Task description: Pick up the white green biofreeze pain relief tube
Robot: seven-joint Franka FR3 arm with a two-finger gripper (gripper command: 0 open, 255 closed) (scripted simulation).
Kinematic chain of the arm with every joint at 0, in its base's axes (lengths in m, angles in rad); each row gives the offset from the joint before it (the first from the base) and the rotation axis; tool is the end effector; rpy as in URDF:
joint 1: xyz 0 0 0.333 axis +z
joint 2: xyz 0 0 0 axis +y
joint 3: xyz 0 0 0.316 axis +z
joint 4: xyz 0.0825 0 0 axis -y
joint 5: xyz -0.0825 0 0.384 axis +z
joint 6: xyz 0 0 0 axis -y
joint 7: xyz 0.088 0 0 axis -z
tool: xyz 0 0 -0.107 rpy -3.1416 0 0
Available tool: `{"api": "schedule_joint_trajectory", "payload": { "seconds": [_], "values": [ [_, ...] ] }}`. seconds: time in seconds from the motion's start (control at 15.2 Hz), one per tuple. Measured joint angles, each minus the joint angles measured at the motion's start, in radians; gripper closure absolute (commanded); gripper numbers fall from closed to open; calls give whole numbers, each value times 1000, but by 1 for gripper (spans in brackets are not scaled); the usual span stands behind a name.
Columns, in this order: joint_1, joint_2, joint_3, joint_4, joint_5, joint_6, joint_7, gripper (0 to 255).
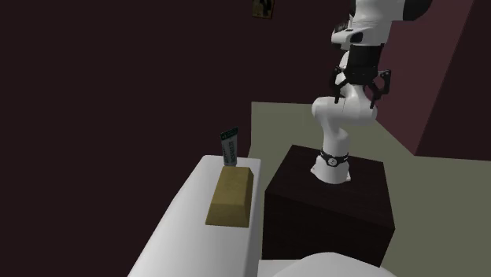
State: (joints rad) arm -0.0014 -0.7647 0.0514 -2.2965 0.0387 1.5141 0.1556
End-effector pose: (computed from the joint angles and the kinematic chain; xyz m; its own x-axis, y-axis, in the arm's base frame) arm 0.3068 0.0250 0.6066 0.9928 -0.1181 -0.0186 -0.1181 -0.9930 -0.0002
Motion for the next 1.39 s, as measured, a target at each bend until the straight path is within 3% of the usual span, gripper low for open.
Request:
{"api": "schedule_joint_trajectory", "payload": {
  "seconds": [0.26,0.73,1.39],
  "values": [
    [-20,17,-29,-11,-24,46,-19,0],
    [-85,113,-131,-28,-94,225,-84,0],
    [-159,303,-286,42,-137,449,-181,0]
  ]
}}
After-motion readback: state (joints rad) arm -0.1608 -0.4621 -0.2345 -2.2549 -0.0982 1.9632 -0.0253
